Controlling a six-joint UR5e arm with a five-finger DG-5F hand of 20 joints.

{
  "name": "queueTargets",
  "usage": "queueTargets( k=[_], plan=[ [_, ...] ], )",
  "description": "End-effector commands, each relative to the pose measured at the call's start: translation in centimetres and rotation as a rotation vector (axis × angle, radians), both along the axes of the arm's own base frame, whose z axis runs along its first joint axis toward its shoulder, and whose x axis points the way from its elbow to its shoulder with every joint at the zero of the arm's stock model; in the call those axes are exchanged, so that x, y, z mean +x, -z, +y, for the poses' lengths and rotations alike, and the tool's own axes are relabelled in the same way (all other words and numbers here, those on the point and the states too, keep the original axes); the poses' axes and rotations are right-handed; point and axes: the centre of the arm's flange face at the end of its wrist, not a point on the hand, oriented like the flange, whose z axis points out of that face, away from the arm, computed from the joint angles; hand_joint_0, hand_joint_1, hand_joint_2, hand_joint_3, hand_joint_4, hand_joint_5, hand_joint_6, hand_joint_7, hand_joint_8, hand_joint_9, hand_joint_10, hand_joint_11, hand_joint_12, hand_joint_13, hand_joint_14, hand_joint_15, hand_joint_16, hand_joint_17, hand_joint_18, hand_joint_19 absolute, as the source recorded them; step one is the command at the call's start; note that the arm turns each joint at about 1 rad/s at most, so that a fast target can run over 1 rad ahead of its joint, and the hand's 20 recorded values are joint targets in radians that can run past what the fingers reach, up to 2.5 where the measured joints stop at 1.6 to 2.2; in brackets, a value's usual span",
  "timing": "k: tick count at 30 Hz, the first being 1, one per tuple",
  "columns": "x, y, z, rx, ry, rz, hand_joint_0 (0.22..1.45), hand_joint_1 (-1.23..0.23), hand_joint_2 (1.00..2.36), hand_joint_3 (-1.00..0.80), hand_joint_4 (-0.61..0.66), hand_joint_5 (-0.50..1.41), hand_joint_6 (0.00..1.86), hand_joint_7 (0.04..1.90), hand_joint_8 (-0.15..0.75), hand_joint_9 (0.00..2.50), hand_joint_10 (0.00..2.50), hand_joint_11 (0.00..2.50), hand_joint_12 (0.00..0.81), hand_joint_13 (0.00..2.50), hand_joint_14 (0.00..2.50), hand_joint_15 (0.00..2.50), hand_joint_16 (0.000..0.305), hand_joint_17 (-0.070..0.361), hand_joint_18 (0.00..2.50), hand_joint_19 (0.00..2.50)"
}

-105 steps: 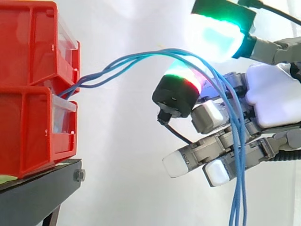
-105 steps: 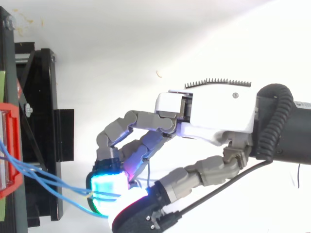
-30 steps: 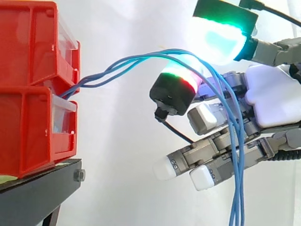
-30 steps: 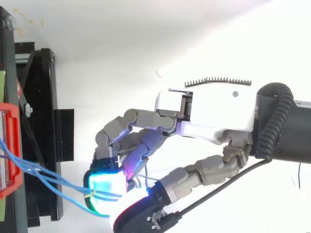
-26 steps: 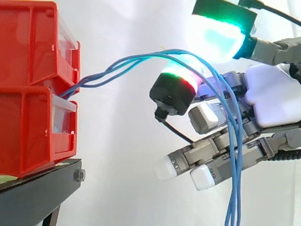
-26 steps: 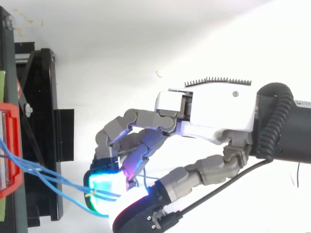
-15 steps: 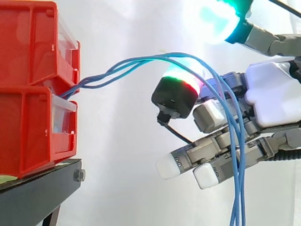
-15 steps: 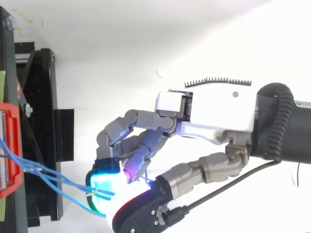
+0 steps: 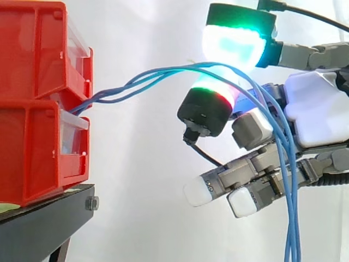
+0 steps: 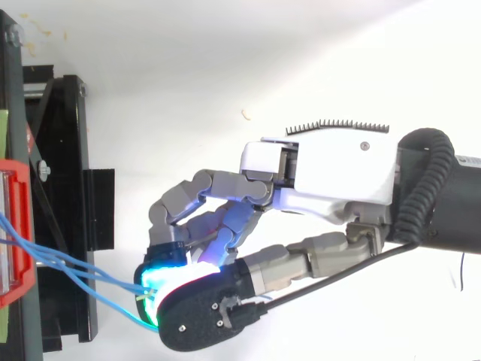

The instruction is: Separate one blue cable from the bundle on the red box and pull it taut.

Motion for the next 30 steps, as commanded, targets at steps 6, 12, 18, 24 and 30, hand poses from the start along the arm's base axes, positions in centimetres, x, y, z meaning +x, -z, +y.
queueTargets(
  k=[6, 12, 18, 24, 30],
  plan=[
    [0.02, -0.03, 0.02, 0.0, 0.0, -0.002, 0.58, -0.77, 1.01, -0.28, 0.1, -0.09, 0.74, 1.17, 0.336, 1.09, 0.02, 0.69, 0.402, 0.59, 0.01, 0.24, 0.058, 0.13, 0.53, 0.49],
    [-0.03, 0.05, 0.01, 0.0, 0.0, 0.001, 0.61, -0.91, 1.01, -0.28, 0.06, -0.14, 0.81, 1.1, 0.302, 1.0, 0.02, 0.72, 0.374, 0.54, 0.01, 0.24, 0.052, 0.118, 0.5, 0.47],
    [0.02, 0.09, -0.09, 0.0, 0.001, 0.001, 0.65, -0.95, 1.01, -0.28, -0.03, -0.15, 0.83, 1.1, 0.297, 0.97, 0.02, 0.72, 0.371, 0.53, 0.01, 0.22, 0.053, 0.119, 0.51, 0.43],
    [0.02, 0.09, 0.02, 0.0, 0.0, 0.001, 0.71, -0.99, 1.01, -0.32, -0.1, -0.16, 0.85, 1.08, 0.285, 0.92, 0.02, 0.7, 0.364, 0.5, 0.01, 0.2, 0.053, 0.118, 0.51, 0.39],
    [0.0, -0.02, 0.02, 0.0, 0.0, 0.0, 0.77, -1.01, 1.01, -0.37, -0.1, -0.17, 0.86, 1.14, 0.276, 0.89, 0.02, 0.69, 0.363, 0.49, 0.01, 0.18, 0.052, 0.117, 0.5, 0.35]
  ],
)
